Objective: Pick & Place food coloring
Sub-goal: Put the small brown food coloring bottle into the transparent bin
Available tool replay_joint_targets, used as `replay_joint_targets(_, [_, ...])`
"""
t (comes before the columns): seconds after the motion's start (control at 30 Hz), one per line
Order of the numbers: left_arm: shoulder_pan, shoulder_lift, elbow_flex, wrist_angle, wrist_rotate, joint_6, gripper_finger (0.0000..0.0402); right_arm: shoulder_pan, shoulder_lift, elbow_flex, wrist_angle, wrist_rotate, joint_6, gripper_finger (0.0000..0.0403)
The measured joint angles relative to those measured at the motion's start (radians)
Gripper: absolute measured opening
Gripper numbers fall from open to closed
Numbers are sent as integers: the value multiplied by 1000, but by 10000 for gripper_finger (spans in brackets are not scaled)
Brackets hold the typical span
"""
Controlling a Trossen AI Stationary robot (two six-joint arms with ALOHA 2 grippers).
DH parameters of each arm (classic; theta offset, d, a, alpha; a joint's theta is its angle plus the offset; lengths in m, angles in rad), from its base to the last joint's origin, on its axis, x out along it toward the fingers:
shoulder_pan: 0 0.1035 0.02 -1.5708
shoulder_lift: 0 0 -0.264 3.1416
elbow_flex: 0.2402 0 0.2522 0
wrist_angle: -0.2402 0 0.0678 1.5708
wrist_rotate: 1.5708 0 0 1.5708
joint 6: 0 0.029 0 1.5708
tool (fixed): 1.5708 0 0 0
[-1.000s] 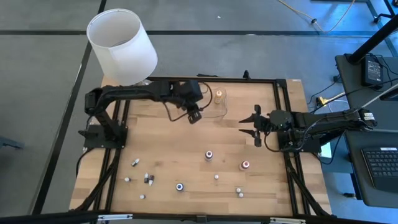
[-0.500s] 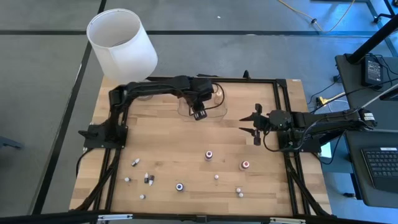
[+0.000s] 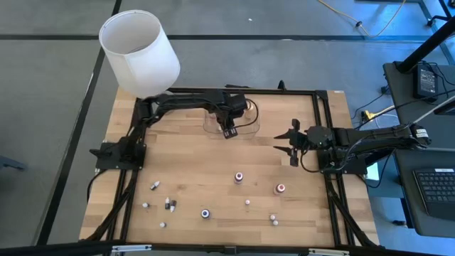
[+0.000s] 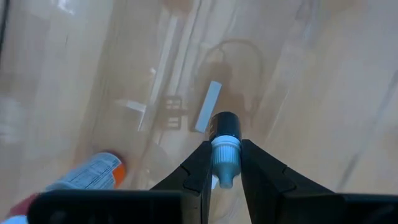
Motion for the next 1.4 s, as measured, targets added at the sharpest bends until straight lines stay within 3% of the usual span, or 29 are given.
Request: replay_joint_targets(1.4, [-55,16,-1,-28,-7,52,118,0,0,0,-39,0,23,174])
